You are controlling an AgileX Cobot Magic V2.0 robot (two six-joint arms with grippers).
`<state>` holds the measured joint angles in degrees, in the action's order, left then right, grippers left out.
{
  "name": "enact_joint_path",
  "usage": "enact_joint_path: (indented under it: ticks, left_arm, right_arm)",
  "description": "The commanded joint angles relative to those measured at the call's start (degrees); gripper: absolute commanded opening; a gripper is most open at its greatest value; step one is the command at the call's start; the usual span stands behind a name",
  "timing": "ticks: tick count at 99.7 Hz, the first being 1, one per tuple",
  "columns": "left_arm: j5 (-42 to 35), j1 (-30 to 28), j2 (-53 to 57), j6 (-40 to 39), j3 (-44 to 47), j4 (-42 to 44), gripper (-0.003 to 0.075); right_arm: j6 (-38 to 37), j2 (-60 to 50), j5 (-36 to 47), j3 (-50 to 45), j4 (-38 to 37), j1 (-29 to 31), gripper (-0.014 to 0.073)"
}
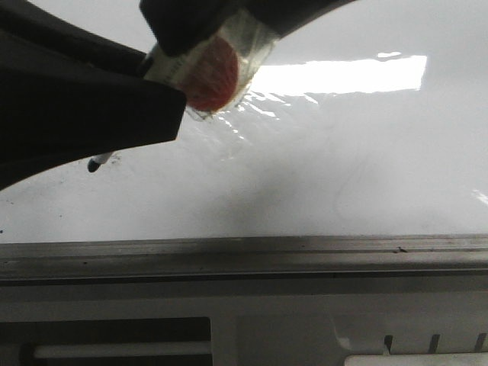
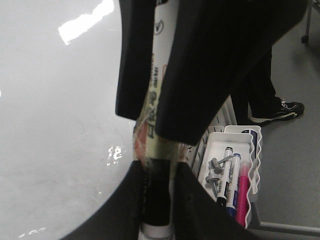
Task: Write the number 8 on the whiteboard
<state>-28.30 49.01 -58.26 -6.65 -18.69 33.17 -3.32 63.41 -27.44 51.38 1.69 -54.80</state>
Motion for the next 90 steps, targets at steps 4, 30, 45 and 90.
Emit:
enact_joint_path:
  ticks: [4,30,45,90]
  left_arm:
    - [-4.83,0.49,0.95,-0.52,-1.76,-0.50,-0.0020]
    - [-4.83,0.49,0.95,-0.52,-1.76,-0.50,0.0203]
    - [-2.67,0.49,2.30,-2.80,-1.76,-1.77,0.0335]
    - [26.58,-1.13,28.85,-8.36,-1.76,-8.73,0.0335]
  right_arm:
    - [0.33,-0.12,3.91,2.27,0.52,-0.24,0.0125]
    - [0.28,-0.12,4.14,2.92,0.65,-0.24,-0.0069]
    - [0.28,-0.12,4.03,2.92,0.65,-0.24,-0.0069]
    - [-2.70,-0.12,4.00,7.39,0.65,4.85,-0.0069]
